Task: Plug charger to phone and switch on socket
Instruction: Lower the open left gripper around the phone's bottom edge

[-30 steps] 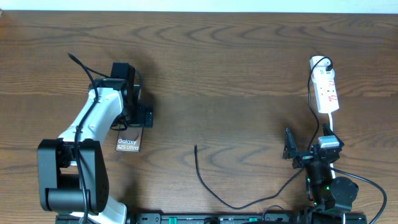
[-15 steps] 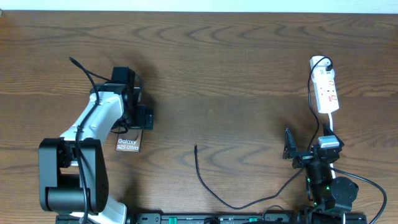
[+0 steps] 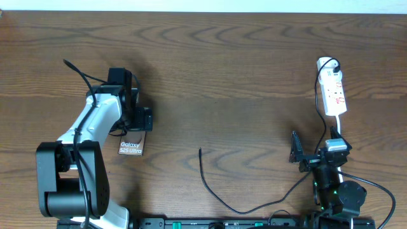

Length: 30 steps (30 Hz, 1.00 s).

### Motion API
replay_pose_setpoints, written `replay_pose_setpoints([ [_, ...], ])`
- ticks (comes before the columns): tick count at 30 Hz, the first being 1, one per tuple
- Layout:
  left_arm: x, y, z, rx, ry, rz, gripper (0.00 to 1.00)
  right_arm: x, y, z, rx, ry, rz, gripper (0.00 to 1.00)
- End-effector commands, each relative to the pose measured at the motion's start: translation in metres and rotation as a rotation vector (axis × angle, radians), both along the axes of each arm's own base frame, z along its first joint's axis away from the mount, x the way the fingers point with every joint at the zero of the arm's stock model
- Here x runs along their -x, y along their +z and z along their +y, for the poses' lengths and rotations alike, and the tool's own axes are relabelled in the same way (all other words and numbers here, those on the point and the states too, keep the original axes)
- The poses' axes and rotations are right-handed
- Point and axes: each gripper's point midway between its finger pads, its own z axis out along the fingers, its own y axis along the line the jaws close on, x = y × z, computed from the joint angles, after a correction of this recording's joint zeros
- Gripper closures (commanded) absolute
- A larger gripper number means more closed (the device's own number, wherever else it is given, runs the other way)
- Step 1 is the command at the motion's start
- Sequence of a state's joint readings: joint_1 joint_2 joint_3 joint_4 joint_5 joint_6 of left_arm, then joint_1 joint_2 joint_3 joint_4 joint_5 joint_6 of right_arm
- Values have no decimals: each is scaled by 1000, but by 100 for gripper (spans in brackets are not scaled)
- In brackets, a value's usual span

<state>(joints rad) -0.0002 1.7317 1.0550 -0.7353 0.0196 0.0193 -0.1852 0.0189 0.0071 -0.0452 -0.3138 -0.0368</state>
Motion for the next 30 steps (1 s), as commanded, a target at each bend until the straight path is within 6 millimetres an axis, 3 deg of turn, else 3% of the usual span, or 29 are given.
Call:
replay_pose_setpoints([
  [1,3,-4,2,-9,16,14,2,0,-1,1,8,2,3,1],
  [17,10,-22,2,-8,16,61,2,0,-1,1,8,2,3,1],
  [30,1,-25,2,-8,15,23,2,0,-1,1,8,2,3,1],
])
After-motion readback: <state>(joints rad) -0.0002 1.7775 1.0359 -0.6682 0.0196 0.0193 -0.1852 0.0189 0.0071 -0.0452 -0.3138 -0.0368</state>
